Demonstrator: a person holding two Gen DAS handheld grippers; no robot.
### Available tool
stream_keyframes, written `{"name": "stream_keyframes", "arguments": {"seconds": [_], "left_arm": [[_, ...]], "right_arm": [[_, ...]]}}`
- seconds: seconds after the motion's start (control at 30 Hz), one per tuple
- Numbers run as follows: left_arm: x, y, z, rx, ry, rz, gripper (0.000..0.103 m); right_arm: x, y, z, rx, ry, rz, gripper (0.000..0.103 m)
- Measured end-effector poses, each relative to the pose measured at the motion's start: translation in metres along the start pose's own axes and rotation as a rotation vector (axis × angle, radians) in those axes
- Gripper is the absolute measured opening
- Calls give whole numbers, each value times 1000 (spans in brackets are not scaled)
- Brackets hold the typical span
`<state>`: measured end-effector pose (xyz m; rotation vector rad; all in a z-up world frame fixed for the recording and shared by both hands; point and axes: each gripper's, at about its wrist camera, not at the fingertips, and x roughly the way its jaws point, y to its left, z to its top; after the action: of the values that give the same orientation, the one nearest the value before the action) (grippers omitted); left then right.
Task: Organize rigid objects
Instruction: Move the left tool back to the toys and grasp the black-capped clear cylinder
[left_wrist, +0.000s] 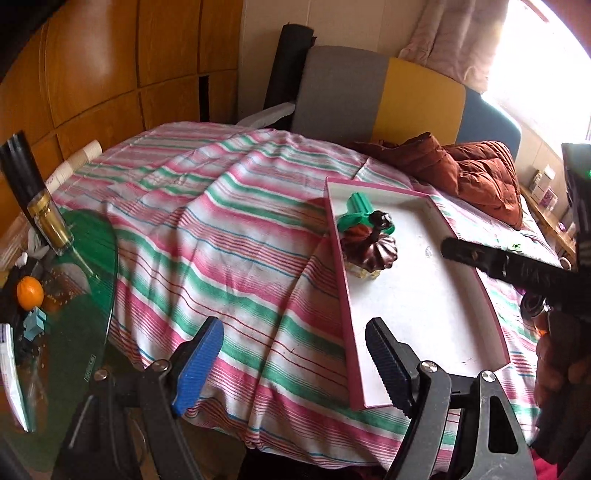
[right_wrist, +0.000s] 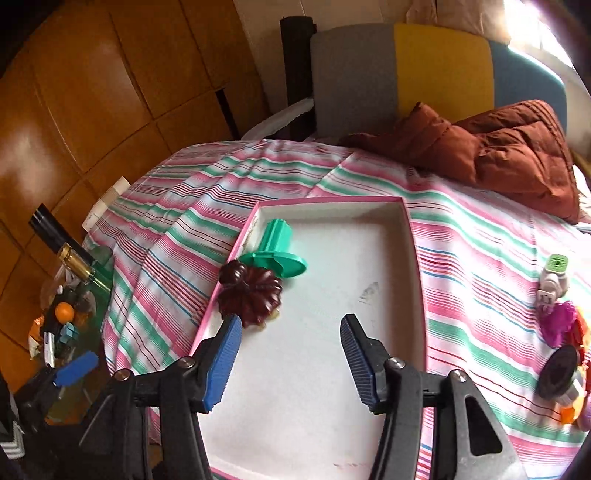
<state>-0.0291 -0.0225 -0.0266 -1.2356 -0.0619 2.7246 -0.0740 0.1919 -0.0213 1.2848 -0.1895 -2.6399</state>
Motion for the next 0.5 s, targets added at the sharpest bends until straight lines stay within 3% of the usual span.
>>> {"name": "stream_keyframes", "arguments": {"seconds": [0.33,0.5], "left_arm": [[-12,-16,2,44,-23,-7,82],[-15,-27,1,76,-27,-8,82]], "right_arm": [[-36,-19,-29,-59,-72,-151,56],[-47,-33,-39,-54,-78,-179,56]]}}
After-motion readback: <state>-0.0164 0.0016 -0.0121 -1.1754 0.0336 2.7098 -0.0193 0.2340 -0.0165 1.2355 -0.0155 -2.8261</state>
